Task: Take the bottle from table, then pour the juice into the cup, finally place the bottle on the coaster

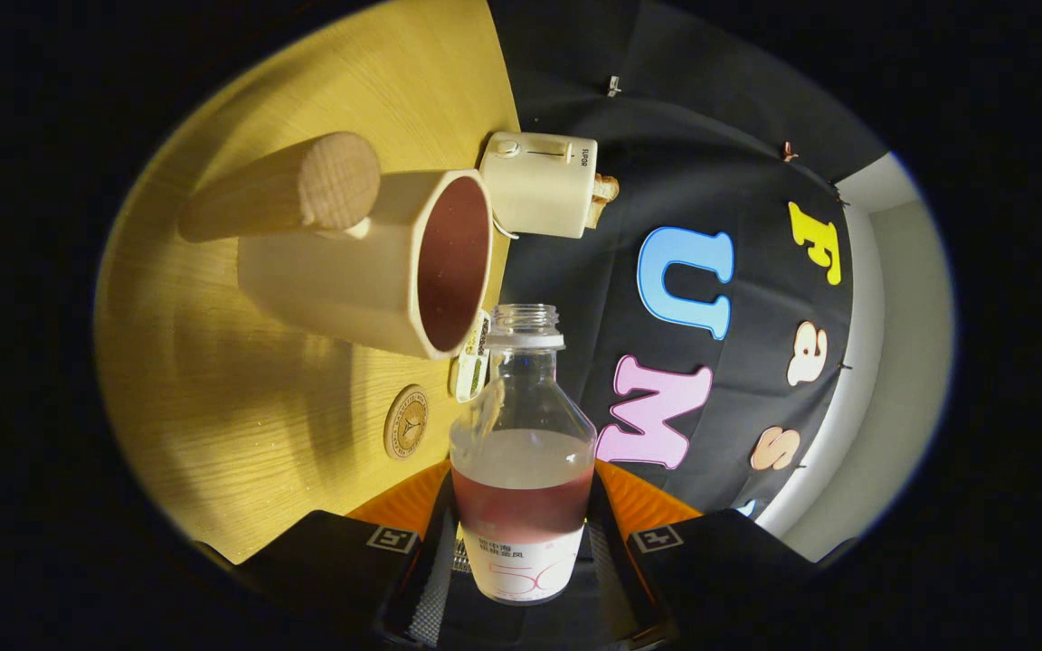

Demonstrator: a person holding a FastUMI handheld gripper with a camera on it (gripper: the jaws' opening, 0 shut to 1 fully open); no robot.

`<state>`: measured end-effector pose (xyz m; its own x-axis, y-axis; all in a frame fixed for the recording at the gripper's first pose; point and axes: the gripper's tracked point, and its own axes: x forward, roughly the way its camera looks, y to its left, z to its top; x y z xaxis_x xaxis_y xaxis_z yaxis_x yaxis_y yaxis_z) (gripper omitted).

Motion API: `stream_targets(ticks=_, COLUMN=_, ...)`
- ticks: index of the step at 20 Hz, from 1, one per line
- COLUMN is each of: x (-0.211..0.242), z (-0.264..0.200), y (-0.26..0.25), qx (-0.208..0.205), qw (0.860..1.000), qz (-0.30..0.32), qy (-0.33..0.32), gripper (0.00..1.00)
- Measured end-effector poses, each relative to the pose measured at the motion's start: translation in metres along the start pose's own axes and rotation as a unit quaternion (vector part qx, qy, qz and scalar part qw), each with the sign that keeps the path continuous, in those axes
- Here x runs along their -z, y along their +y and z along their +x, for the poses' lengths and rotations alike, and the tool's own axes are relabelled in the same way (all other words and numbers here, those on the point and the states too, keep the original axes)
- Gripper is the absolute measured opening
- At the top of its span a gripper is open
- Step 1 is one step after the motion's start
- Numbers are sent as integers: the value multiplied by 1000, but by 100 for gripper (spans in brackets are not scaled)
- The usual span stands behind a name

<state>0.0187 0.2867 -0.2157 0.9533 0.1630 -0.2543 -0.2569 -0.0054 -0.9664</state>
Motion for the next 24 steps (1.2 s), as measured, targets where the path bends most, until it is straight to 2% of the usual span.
stream_targets(ticks=6, x=-10, z=1, y=-2, qx=9, qw=999, qz=-36, qy=-22, gripper=70)
stream_targets(ticks=24, x=-18, z=8, y=-5, qx=20, qw=996, qz=-78, qy=-45, gripper=70)
